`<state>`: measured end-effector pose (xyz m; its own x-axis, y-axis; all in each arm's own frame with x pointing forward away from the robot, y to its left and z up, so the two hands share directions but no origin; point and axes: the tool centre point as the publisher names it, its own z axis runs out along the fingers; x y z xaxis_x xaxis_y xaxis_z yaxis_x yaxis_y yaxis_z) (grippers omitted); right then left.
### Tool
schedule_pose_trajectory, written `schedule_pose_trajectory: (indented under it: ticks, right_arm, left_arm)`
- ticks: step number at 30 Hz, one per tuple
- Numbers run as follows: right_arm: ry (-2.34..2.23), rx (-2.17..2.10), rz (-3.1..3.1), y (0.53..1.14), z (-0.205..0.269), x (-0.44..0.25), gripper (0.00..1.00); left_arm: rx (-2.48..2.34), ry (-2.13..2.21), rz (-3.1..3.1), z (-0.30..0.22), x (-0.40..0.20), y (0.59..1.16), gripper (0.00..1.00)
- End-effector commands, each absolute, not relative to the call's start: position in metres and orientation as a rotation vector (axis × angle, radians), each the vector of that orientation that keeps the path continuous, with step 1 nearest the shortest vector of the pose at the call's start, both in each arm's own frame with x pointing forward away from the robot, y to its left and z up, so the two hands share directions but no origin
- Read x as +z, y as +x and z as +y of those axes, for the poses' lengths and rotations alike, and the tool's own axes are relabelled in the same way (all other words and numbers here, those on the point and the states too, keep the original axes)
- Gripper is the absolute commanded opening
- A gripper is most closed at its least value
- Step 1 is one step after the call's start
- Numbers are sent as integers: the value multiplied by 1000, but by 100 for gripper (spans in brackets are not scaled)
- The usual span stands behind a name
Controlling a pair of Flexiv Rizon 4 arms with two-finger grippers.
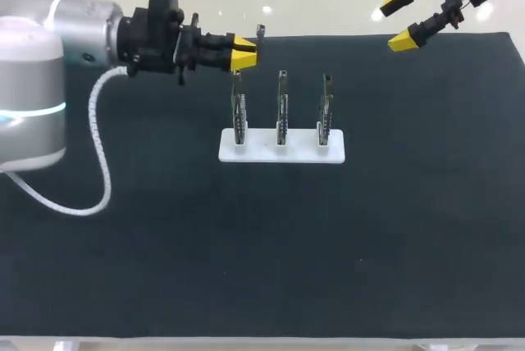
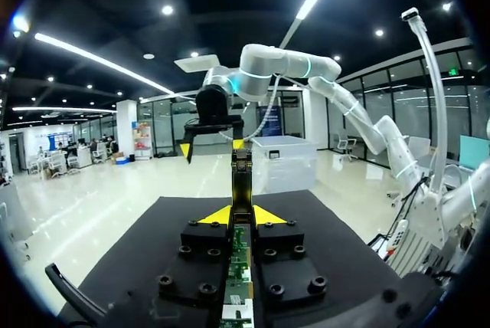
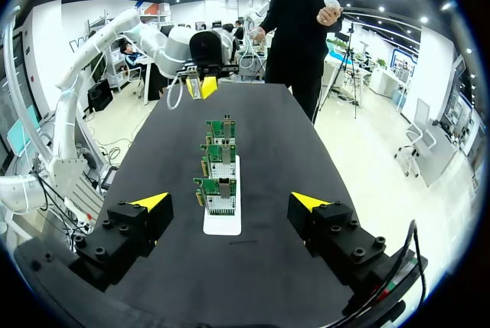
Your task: Pick up the optical module with the left hand, and insert it into the network port with the right hand.
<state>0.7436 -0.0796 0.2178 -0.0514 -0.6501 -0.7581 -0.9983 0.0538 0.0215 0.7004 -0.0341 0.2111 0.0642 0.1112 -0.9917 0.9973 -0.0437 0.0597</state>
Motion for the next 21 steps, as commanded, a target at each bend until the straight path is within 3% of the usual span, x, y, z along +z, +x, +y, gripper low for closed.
schedule_pose_trajectory:
  ticks: [1, 21]
  right_arm:
    - [-1653, 781, 1761, 743, -79, 218, 100]
    - [-1653, 781, 1761, 743, -79, 218, 100]
  left_arm:
    - [-791, 998, 1366, -41, 211, 698, 0]
    - [-957, 1160, 1246, -51, 213, 707, 0]
